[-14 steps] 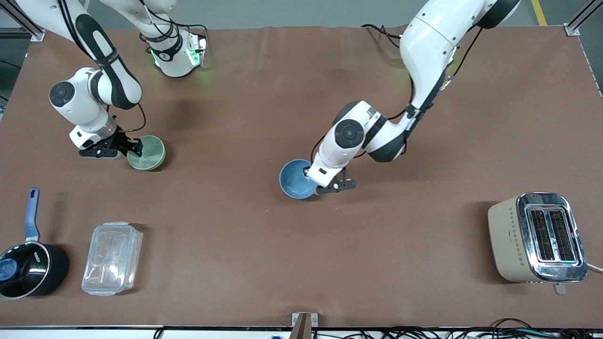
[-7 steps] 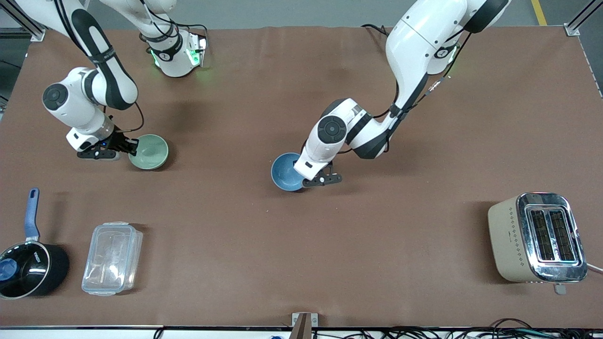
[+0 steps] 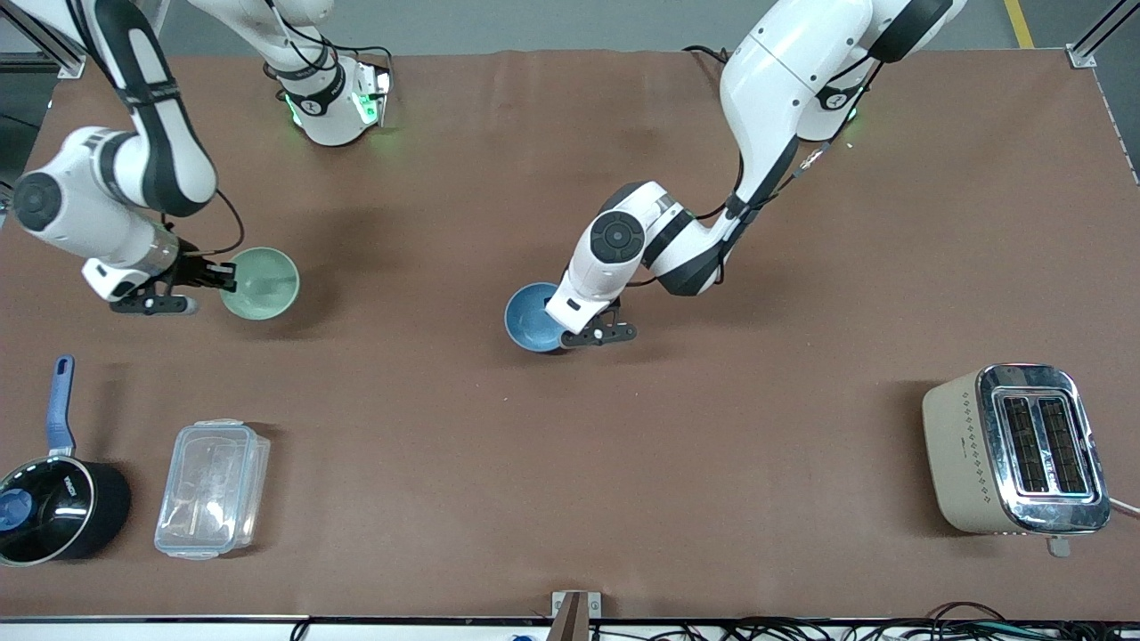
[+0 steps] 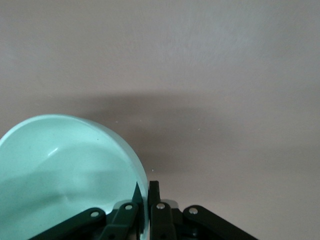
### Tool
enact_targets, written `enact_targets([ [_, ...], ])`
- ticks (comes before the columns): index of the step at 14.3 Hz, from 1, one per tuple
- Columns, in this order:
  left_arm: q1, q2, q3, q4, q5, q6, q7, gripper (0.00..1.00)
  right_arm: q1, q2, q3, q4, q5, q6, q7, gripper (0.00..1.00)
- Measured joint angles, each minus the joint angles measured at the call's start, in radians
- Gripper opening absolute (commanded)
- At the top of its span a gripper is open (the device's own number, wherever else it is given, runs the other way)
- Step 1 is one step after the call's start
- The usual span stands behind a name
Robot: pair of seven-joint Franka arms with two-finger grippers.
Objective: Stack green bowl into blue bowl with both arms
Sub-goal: 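Slide the blue bowl with the left gripper to the table center, then release the blue bowl with the left gripper while the right gripper lifts the green, then carry the green bowl with the right gripper over the blue bowl and lower it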
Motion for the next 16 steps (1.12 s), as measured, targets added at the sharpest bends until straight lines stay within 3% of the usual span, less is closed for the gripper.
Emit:
enact_targets([
  [3,0.028,-0.033,0.029,0.046,0.042,-0.038,0.000,1.00,0.024,-0.015,0.010,0.161,0.002,-0.180,0.000,0.02],
  [6,0.131,-0.129,0.035,0.144,0.105,-0.281,0.049,1.00,0.090,-0.016,0.014,0.242,0.056,-0.236,0.004,0.02],
  [11,0.324,-0.335,0.038,0.189,0.115,-0.471,0.125,1.00,0.285,-0.005,0.020,0.253,0.173,-0.213,0.192,0.02],
  [16,0.508,-0.494,0.037,0.189,0.115,-0.643,0.432,1.00,0.578,0.078,0.025,0.283,0.186,-0.061,0.542,0.02],
])
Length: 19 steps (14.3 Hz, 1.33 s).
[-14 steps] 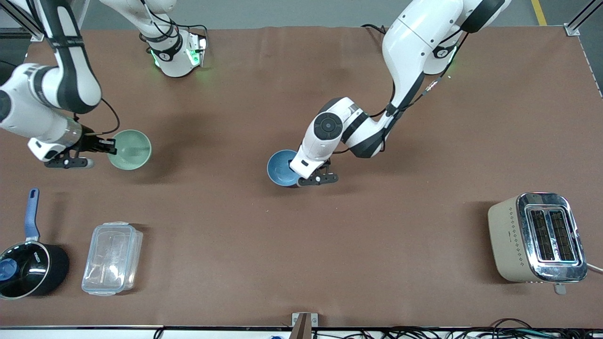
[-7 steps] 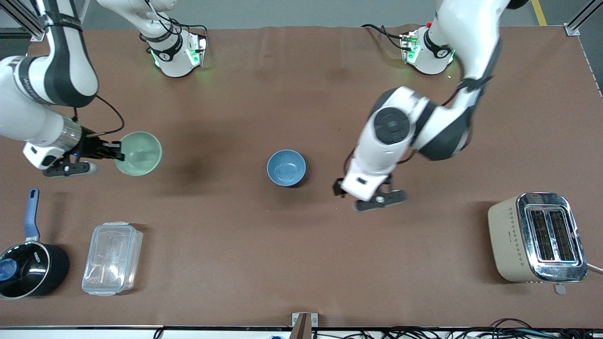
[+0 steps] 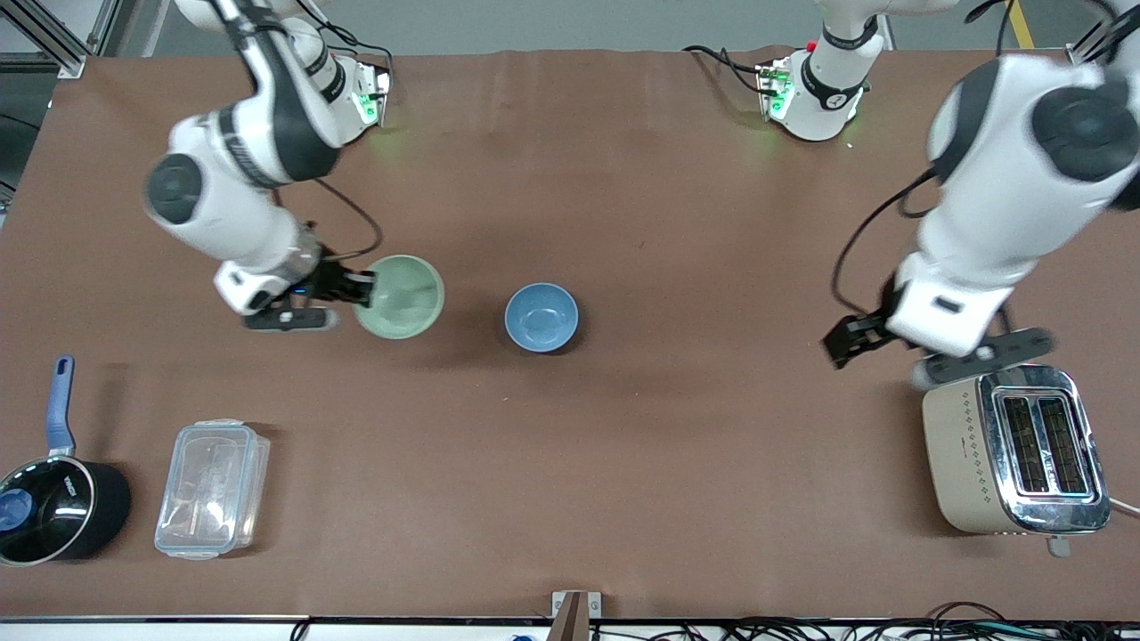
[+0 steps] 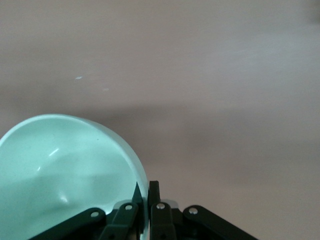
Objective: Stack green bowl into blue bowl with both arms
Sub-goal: 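Carry the green bowl with the right gripper over the blue bowl and lower it, then open the right gripper to release the green bowl into the blue bowl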
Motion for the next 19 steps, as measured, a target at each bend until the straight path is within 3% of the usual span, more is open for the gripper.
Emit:
enact_targets([
  [5,0.095,-0.106,-0.002,-0.008,-0.023,-0.144,0.222,1.00,0.170,0.147,0.000,0.101,0.001,0.038,0.157,0.02],
  [9,0.098,-0.177,0.034,-0.074,-0.042,-0.164,0.330,1.00,0.213,0.229,-0.001,0.112,0.018,0.132,0.166,0.02],
  [12,0.070,-0.221,0.099,-0.123,-0.069,-0.164,0.397,1.00,0.240,0.272,-0.002,0.113,0.035,0.200,0.171,0.02],
  [19,0.062,-0.242,0.106,-0.144,-0.077,-0.163,0.407,1.00,0.275,0.319,-0.003,0.113,0.040,0.279,0.205,0.03],
])
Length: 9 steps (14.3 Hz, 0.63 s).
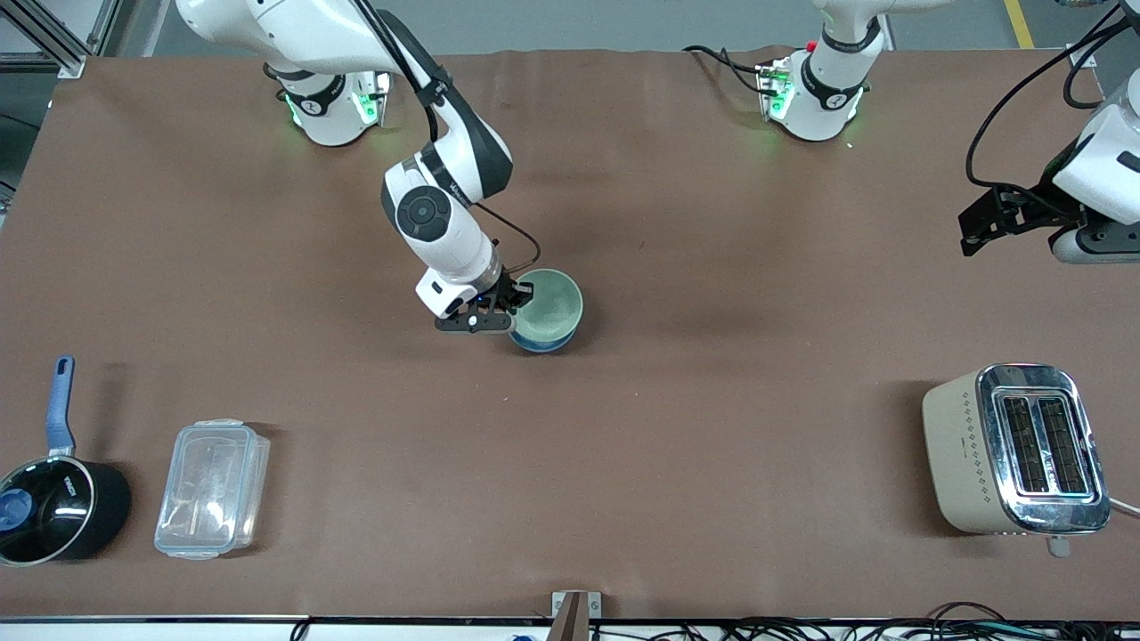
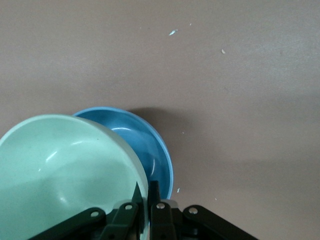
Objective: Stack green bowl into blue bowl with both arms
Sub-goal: 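Open the right gripper to release the green bowl into the blue bowl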
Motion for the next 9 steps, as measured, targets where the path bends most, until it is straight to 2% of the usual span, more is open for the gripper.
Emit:
enact_targets([
  [9,0.000,0.000,0.000,-0.001,0.000,0.002,0.000,1.00,0.000,0.023,-0.005,0.000,0.000,0.037,0.000,0.04],
])
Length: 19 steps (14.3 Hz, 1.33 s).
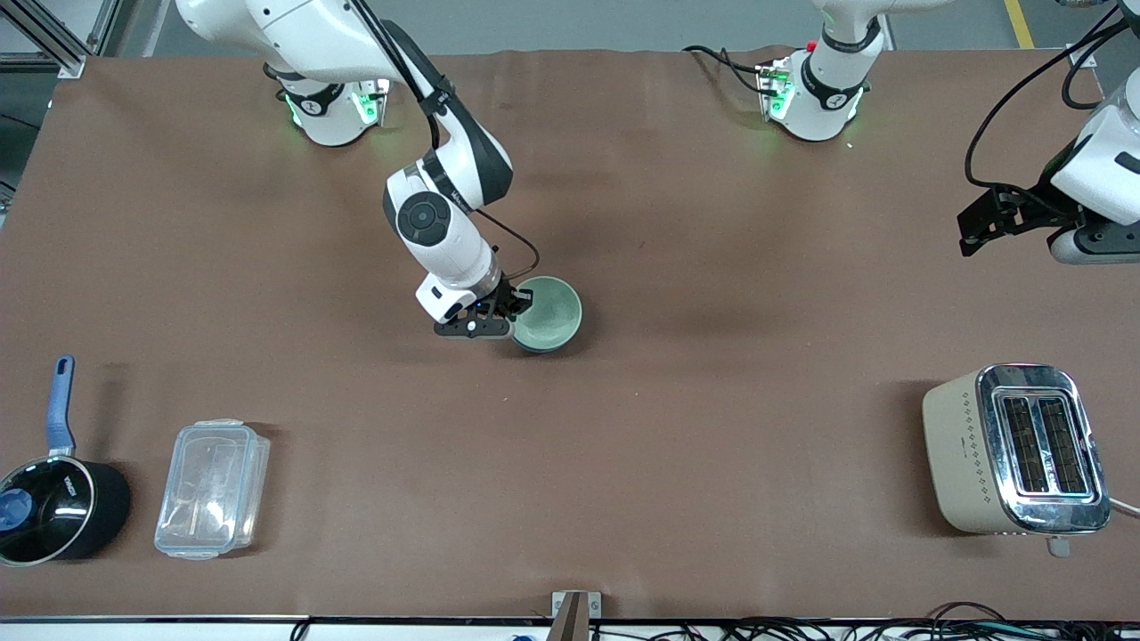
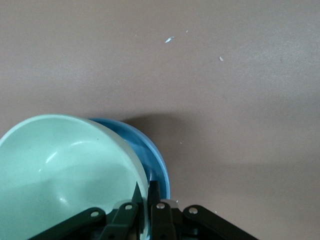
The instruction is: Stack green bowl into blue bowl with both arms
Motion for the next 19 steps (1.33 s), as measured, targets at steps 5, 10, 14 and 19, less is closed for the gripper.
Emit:
enact_targets([
  [5,0.000,0.000,0.000,-0.001,0.000,0.006,0.000,1.00,0.000,0.006,-0.004,0.000,0.000,0.001,0.000,0.24],
  [10,0.000,0.000,0.000,-0.001,0.000,0.006,0.000,1.00,0.000,0.006,-0.004,0.000,0.000,0.000,0.000,1.00],
  [14,0.000,0.000,0.000,-0.001,0.000,0.006,0.000,1.00,-0.003,-0.036,-0.022,0.022,0.000,-0.085,0.000,1.00],
  [19,-0.001,0.000,0.000,-0.003,0.000,0.006,0.000,1.00,-0.068,-0.261,-0.108,0.043,-0.133,-0.292,-0.004,1.00],
])
